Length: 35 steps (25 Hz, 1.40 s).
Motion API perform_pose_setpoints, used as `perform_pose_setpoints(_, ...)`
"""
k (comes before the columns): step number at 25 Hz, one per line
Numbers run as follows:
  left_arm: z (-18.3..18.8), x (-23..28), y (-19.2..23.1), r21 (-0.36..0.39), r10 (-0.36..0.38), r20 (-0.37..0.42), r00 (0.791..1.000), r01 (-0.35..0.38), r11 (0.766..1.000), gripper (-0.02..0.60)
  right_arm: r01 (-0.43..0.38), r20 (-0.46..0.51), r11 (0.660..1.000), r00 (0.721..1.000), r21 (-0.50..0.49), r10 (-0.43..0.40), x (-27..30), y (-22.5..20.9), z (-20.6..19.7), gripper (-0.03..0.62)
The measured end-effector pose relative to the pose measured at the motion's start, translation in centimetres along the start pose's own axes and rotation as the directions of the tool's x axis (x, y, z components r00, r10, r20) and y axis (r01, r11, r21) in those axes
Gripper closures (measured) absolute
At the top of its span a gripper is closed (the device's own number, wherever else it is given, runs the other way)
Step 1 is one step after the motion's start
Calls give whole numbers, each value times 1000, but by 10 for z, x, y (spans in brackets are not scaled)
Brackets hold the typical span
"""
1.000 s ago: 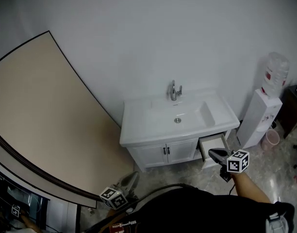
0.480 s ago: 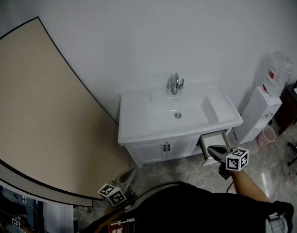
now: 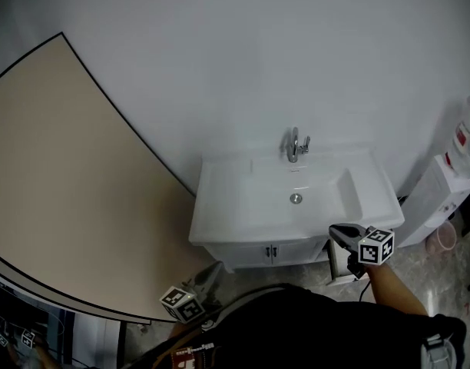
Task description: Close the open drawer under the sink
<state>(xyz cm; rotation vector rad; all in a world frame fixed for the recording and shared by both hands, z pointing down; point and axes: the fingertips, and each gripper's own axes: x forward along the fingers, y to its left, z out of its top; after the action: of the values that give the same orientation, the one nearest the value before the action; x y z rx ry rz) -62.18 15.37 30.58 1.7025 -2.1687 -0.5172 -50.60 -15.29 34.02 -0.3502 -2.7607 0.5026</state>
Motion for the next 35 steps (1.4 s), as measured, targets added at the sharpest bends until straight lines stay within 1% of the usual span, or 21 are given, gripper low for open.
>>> perform_pose_setpoints(4, 3, 48, -3, 17, 32, -1, 999, -32, 999, 584, -45, 14, 998, 999, -34, 46, 8, -44, 32, 592)
perform_pose_setpoints(7, 2, 86, -8, 30, 31, -9, 999, -31, 999, 584, -69, 15, 997, 997, -42, 70, 8, -73, 43, 592)
perform_pose_setpoints(10, -3, 116, -8, 28, 27, -32, 999, -26, 999, 584, -69, 10, 997, 998, -24, 69, 8, -101, 39, 592)
perform_pose_setpoints(13, -7, 144, -6, 31, 10, -72, 997, -8, 1000, 584, -55, 15, 998, 998, 10, 55, 9, -123, 35, 592)
perform_pose_setpoints(17, -5, 164, 10, 19, -26, -103, 994, 28, 999, 584, -27, 13, 999, 1000, 35, 26, 13, -134, 28, 592)
perform_pose_setpoints(21, 4, 181, 42, 0, -77, -121, 990, 77, 997, 584, 35, 1, 998, 999, 55, -35, 32, -141, 27, 592)
perform_pose_setpoints(23, 15, 191, 58, -33, -132, -114, 985, 129, 991, 584, 67, 4, 996, 998, 54, -67, 50, -142, 36, 592)
perform_pose_setpoints(25, 25, 192, 81, -53, -182, -120, 976, 177, 983, 584, 93, 14, 994, 995, 51, -94, 74, -135, 47, 592)
perform_pose_setpoints(29, 56, 187, 133, -66, -247, -135, 960, 240, 968, 584, 134, 43, 991, 990, 31, -135, 122, -112, 67, 592)
perform_pose_setpoints(32, 75, 193, 172, -55, -278, -149, 949, 272, 961, 584, 180, 59, 983, 982, 43, -182, 151, -110, 82, 592)
perform_pose_setpoints(35, 83, 198, 199, -57, -295, -179, 939, 290, 955, 584, 202, 34, 978, 978, 44, -203, 171, -103, 84, 592)
